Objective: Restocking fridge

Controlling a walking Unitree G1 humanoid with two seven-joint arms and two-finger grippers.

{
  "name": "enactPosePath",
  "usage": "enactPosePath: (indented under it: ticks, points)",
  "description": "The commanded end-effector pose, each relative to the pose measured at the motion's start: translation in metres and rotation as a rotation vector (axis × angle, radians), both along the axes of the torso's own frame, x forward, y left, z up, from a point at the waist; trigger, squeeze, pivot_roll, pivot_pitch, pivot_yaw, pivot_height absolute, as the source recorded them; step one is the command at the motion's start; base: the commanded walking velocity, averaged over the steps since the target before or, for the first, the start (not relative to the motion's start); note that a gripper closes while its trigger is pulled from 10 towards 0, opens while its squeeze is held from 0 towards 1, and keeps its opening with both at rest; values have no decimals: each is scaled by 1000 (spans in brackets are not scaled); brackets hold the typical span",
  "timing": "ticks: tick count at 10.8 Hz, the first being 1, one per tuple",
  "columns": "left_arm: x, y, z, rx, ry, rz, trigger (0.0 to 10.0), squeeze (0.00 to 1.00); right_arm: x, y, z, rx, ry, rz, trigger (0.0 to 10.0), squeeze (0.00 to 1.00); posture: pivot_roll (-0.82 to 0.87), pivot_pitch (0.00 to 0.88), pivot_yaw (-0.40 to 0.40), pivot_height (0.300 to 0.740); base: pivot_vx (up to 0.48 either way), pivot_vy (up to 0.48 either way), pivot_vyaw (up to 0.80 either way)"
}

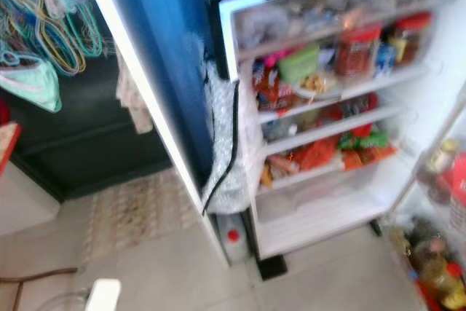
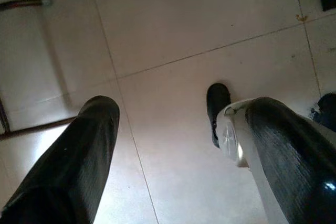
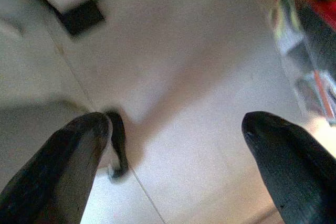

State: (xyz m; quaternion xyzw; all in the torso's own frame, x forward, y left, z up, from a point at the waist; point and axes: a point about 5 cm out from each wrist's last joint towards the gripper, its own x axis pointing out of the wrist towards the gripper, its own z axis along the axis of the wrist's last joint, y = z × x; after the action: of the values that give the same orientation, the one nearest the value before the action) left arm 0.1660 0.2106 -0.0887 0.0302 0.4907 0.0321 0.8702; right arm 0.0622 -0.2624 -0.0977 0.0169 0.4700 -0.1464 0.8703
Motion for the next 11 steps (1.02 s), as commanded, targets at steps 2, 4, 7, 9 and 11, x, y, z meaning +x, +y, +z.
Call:
enactPosePath:
  ticks: [2, 4, 7, 9, 11]
  points:
    - [-9, 2, -3, -9, 23, 40, 10000, 0, 0, 4, -1, 10, -4, -8, 10000, 0, -101, 0, 92, 740, 0, 0, 0]
    - [-9, 1, -4, -13, 20, 48, 10000, 0, 1, 2, 0, 14, -10, 0, 10000, 0, -105, 0, 85, 740, 0, 0, 0]
    - [-10, -2, -5, -30, 24, 57, 10000, 0, -1, 0, 0, 22, -1, -14, 10000, 0, -108, 0, 75, 740, 0, 243, 0]
    - [-10, -3, -5, -33, 25, 57, 10000, 0, -2, -1, -1, 21, 11, -20, 10000, 0, -108, 0, 72, 740, 0, 362, -659]
    - [-11, -3, -5, -30, 27, 53, 10000, 0, -3, -1, -1, 22, 14, -32, 10000, 0, -108, 0, 73, 740, 0, 180, -800]
